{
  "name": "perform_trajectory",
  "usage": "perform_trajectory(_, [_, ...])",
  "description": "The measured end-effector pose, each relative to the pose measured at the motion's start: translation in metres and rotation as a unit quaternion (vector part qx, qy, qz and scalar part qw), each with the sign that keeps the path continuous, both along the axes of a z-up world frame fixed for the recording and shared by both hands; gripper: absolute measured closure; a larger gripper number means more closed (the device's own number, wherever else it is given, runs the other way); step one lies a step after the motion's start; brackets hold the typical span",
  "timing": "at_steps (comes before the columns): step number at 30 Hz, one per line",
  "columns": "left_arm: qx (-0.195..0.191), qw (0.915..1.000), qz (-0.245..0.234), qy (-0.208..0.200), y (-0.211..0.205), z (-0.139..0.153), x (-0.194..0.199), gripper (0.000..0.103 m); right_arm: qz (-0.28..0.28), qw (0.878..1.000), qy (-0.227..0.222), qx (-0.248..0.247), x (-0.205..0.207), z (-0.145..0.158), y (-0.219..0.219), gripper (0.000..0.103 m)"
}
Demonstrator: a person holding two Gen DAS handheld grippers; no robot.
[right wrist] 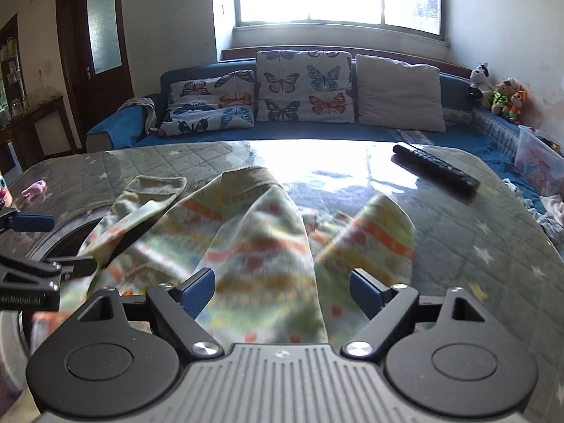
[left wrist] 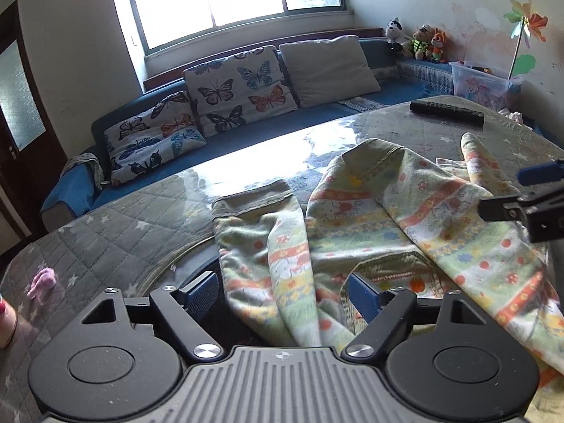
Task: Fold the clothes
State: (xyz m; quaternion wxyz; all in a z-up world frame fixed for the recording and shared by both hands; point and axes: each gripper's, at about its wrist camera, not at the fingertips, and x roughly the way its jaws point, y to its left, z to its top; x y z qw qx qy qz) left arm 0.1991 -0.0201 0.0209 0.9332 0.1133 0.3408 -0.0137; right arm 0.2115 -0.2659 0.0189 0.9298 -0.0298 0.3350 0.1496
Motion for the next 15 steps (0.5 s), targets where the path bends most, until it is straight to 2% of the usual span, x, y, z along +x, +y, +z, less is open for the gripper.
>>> perform_trajectory(6, [-0.002, 0.9998, -0.002, 0.020, 0.005, -0.007, 0.024, 0.020, 0.004, 1.000, 0.005, -0.009, 0.039, -0.014, 0.013, 0.023])
perform_trajectory(8, [-0.003, 0.9996, -0.003, 0.028, 0.007, -0.010, 0.029, 0.026, 0.007, 1.000, 0.013, -0.011, 0.046, -0.018, 0.014, 0.029])
perform_trajectory(10, [-0.005, 0.9993, -0.004, 0.036, 0.010, -0.013, 0.032, 0.043, 0.007, 1.000, 0.023, -0.008, 0.053, -0.024, 0.015, 0.034])
perform_trajectory(11, [-0.006, 0.9992, -0.006, 0.040, 0.011, -0.015, 0.033, 0.050, 0.008, 1.000, 0.030, -0.001, 0.054, -0.026, 0.013, 0.042])
perform_trajectory(12, [-0.007, 0.9990, -0.007, 0.044, 0.012, -0.017, 0.033, 0.065, 0.009, 0.999, 0.035, 0.005, 0.055, -0.028, 0.012, 0.048])
perform_trajectory(13, [-0.010, 0.9988, -0.006, 0.049, 0.014, -0.018, 0.033, 0.075, 0.009, 0.999, 0.039, 0.011, 0.055, -0.029, 0.010, 0.061])
perform_trajectory(14, [-0.013, 0.9987, -0.004, 0.050, 0.015, -0.019, 0.032, 0.081, 0.007, 0.999, 0.046, 0.022, 0.054, -0.029, 0.008, 0.072])
perform_trajectory(15, [-0.015, 0.9987, -0.003, 0.049, 0.017, -0.019, 0.030, 0.088, 0.006, 0.998, 0.051, 0.030, 0.053, -0.028, 0.006, 0.075])
